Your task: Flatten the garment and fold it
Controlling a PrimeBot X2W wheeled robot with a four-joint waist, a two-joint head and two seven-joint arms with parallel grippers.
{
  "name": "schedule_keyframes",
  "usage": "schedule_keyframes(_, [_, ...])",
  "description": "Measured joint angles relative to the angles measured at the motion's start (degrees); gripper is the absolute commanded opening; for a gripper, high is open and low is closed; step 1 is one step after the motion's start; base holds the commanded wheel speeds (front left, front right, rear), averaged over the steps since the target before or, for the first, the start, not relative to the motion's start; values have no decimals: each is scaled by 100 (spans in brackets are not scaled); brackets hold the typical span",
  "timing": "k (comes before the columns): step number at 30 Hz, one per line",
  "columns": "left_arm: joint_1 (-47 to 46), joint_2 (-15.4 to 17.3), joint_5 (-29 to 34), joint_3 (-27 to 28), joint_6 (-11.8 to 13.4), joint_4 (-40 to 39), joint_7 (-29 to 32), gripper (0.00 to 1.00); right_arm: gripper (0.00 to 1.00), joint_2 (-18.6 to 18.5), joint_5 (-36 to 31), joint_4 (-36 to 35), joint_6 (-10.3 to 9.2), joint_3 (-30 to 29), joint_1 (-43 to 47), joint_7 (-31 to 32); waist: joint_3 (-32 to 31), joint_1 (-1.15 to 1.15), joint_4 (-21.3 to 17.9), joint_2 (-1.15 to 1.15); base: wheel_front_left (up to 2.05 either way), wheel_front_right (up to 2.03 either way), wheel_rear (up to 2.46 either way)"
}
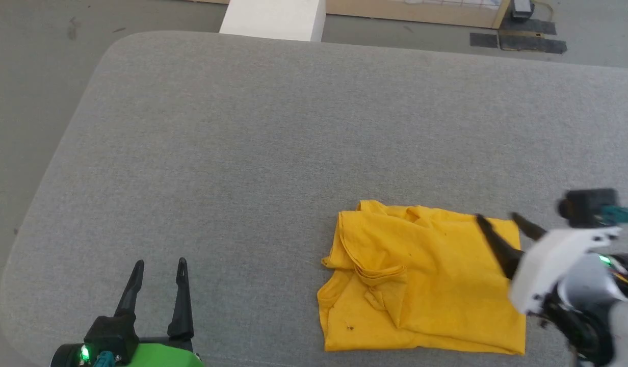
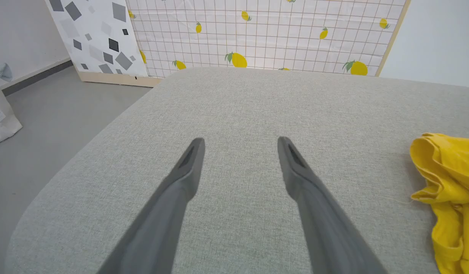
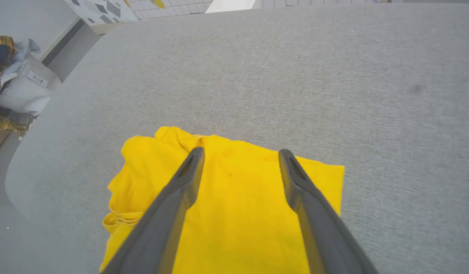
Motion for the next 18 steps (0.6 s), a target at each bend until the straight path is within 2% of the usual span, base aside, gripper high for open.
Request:
schedule_keyframes(2, [0,3,2,-4,0,-20,0,100,100,-148,-209,-190,0,-287,235,46,38,0,-44,0,0,0,0])
schedule_keyframes(9, [-19,12,3,-15,-2,-27,0,100,100,-93,-369,-280,0,-717,709,109,200,0,-115,0,0,0,0])
schedule_keyframes(18, [-82,101,3,-59,-51,37,0,100,100,101,-435,474,0,-924,823,52,236,0,49,0,0,0,0])
